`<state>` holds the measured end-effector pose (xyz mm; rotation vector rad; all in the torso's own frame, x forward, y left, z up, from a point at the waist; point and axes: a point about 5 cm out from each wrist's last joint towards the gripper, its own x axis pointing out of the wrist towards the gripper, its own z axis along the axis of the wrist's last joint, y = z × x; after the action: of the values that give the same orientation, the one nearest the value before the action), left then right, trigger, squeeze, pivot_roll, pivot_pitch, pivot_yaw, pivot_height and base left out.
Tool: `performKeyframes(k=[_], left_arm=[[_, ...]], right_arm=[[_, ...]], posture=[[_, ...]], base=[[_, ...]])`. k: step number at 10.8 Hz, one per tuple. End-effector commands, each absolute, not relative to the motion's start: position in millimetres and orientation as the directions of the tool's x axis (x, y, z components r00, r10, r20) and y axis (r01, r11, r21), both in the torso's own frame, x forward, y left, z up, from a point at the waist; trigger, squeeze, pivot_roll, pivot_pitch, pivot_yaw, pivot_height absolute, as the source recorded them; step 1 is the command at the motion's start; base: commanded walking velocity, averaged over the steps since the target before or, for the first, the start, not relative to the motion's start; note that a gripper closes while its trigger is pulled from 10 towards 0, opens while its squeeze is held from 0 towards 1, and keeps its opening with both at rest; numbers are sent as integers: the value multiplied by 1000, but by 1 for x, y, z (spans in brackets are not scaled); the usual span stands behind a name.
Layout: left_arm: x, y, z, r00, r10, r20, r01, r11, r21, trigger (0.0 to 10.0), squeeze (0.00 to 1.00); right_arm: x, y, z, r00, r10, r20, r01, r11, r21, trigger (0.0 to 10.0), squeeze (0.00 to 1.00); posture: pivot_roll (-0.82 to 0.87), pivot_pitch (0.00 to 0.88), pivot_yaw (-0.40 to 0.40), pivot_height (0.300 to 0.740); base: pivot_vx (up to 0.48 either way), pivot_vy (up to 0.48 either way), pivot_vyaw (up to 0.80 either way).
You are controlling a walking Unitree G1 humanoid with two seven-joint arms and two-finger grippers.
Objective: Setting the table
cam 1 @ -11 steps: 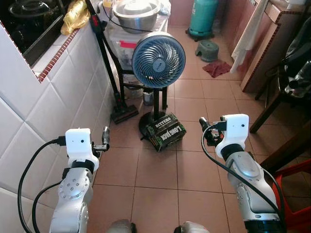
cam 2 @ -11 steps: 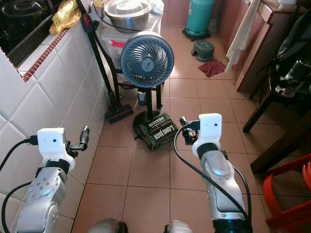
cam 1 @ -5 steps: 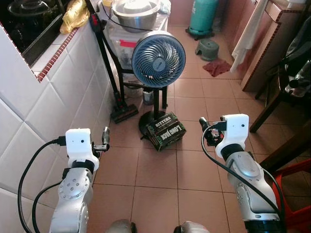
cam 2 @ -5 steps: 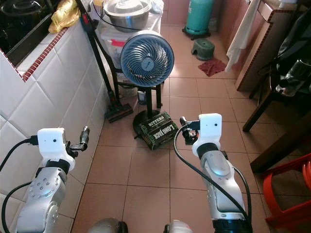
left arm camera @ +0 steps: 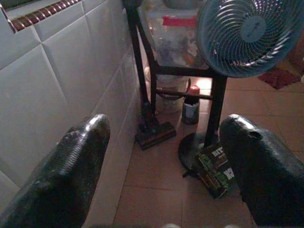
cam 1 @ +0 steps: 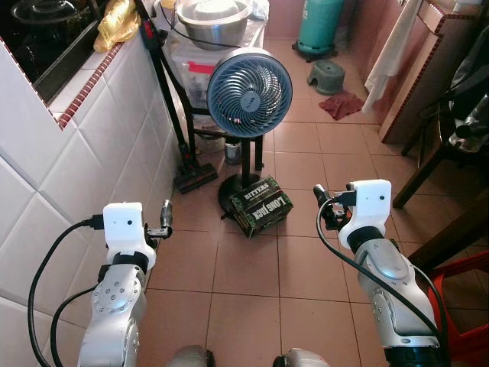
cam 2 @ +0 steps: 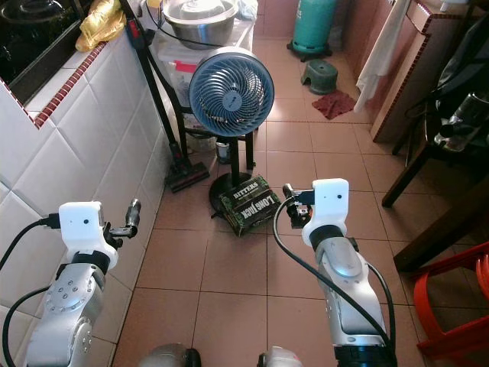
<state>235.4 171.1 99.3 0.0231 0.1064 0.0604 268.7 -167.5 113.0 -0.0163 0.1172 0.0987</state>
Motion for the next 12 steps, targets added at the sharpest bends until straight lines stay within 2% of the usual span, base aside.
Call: performKeyframes(k=[1, 6, 8, 9, 12], left_arm=[[235, 174, 101, 992, 72, -101, -69, 997, 27, 10000, 0], [235, 174, 101, 992, 72, -101, -69, 997, 27, 10000, 0], [233, 179, 99, 989, 111, -98, -112, 994, -6, 10000, 0], [234, 173, 99, 992, 70, -102, -80, 993, -88, 10000, 0], [233, 170, 95, 990, 72, -124, -82, 994, -75, 10000, 0]], right_arm=[[269, -169, 117, 990, 95, -104, -96, 995, -6, 10000, 0], [269, -169, 117, 990, 95, -104, -96, 995, -6, 10000, 0], [273, -172, 117, 993, 61, -105, -64, 998, -28, 10000, 0], [274, -170, 117, 993, 61, -100, -64, 998, -26, 10000, 0], [273, -170, 113, 993, 51, -110, -53, 998, -17, 10000, 0]], posture=[[2, 76, 35, 740], [2, 76, 35, 740], [-3, 77, 41, 740], [-4, 76, 42, 740], [0, 61, 39, 740]], base=[[0, 0, 0], [0, 0, 0], [0, 0, 0], [0, 0, 0], [0, 0, 0]])
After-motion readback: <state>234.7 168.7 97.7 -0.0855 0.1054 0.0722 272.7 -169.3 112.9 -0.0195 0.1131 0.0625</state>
